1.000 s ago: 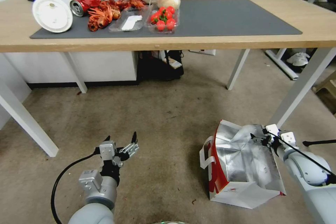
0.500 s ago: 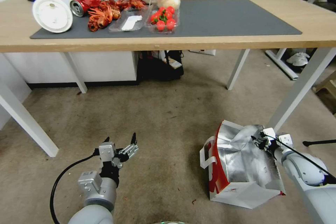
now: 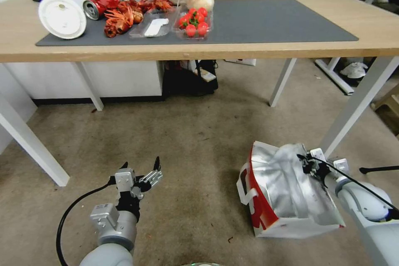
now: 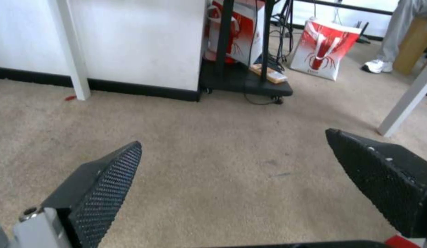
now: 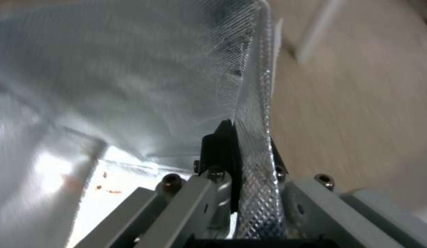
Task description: Pick up the food delivery bag from the floor and place it on the table.
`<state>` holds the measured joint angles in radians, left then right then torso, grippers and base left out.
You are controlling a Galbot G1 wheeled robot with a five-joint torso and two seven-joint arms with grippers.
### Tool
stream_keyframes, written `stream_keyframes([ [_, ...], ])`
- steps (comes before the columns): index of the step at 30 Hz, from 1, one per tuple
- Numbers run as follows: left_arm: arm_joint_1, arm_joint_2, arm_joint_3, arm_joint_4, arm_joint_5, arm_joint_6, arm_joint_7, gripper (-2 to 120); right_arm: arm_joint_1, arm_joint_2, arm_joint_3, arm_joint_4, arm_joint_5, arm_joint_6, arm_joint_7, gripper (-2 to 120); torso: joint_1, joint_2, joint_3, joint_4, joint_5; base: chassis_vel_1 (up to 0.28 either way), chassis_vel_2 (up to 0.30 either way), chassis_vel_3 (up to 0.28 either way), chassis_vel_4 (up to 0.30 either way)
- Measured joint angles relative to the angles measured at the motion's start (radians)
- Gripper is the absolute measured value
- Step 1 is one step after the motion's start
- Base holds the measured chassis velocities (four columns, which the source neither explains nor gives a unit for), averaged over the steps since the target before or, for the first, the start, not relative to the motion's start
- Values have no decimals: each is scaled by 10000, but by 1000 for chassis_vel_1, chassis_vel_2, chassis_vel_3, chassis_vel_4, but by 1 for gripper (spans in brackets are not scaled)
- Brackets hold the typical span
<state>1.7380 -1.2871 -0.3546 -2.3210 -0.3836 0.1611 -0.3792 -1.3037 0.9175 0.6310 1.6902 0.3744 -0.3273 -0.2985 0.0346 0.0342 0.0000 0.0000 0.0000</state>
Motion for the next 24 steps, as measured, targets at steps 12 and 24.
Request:
stream_keyframes([
  [12,64,-45,-112,-240,-28,-53,95,100,338,-1237,493,-189,1281,3206,-6477,0,0,0,0,-1,0,0,0,0,0],
  [24,71,-151,-267,-389,-83,62,-178,100,757,-2257,335,870,2276,2048,-9833,0,0,1,0,1,0,0,0,0,0],
])
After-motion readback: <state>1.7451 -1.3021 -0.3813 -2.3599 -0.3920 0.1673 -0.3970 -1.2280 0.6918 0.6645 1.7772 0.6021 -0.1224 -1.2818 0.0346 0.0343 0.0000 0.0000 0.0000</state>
